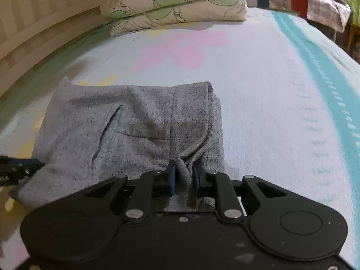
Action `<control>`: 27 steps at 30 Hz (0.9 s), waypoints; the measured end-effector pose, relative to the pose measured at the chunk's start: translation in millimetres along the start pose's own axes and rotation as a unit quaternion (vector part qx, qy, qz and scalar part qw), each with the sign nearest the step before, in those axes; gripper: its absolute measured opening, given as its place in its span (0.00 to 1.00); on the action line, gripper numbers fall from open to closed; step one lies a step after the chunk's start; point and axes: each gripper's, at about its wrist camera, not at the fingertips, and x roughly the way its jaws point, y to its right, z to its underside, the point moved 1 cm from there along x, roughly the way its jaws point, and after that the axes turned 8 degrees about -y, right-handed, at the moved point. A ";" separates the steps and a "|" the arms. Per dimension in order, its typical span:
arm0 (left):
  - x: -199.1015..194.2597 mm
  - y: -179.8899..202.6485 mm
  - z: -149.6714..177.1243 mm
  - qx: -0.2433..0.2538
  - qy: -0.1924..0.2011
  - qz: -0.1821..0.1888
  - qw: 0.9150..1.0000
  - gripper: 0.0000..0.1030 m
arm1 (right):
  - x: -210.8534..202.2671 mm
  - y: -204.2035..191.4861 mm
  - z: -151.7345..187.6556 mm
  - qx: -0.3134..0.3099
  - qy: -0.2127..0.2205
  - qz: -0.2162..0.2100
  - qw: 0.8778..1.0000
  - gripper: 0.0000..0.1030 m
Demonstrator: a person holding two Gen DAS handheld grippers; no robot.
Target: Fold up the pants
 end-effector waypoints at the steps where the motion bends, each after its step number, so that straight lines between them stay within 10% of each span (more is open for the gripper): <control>1: 0.4 1.5 -1.1 0.002 -0.003 -0.004 1.000 0.29 | 0.5 -0.2 0.4 0.001 0.001 0.000 1.000 0.19; 16: 2.7 4.9 0.3 -0.007 -0.012 -0.015 1.000 0.29 | -6.5 16.6 -13.7 0.042 -0.020 -0.014 0.999 0.22; 27: 2.9 2.8 1.0 -0.013 -0.008 -0.012 1.000 0.29 | -57.8 -31.0 -9.8 -0.026 0.060 0.020 0.998 0.27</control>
